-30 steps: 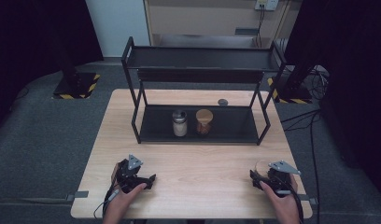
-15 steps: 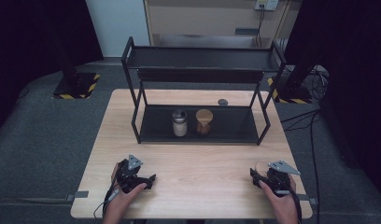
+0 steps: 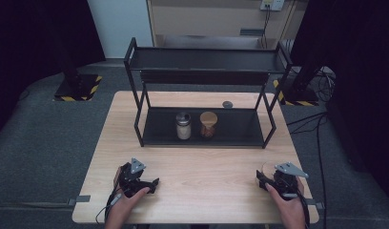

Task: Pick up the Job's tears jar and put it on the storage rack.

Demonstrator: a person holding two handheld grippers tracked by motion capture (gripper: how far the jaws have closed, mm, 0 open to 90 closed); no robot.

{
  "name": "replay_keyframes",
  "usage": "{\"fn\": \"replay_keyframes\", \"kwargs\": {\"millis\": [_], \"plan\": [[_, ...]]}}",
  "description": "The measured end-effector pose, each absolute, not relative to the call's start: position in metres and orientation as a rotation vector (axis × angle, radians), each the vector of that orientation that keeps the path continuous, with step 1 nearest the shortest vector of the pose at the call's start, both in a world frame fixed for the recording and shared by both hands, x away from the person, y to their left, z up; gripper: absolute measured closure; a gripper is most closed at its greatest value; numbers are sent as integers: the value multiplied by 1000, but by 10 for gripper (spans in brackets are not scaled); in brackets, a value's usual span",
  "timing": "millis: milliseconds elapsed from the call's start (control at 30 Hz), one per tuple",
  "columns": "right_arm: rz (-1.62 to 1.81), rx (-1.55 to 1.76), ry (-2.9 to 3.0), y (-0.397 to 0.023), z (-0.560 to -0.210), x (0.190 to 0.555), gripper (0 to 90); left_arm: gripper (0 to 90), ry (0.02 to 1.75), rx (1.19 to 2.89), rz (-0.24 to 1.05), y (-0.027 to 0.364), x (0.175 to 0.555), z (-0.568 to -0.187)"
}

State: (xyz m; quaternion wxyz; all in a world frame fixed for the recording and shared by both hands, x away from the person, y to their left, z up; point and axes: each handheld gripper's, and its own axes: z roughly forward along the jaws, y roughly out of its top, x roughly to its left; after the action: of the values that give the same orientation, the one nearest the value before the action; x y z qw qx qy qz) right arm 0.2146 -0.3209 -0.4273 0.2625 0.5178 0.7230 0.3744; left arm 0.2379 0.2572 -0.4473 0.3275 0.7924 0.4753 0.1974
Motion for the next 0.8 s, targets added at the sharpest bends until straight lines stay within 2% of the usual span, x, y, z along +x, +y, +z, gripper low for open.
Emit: {"fn": "replay_keyframes", "kwargs": {"millis": [800], "plan": [[995, 1353, 1975, -312, -400, 229, 258, 0, 1245, 2075, 517, 257, 238, -447]]}}
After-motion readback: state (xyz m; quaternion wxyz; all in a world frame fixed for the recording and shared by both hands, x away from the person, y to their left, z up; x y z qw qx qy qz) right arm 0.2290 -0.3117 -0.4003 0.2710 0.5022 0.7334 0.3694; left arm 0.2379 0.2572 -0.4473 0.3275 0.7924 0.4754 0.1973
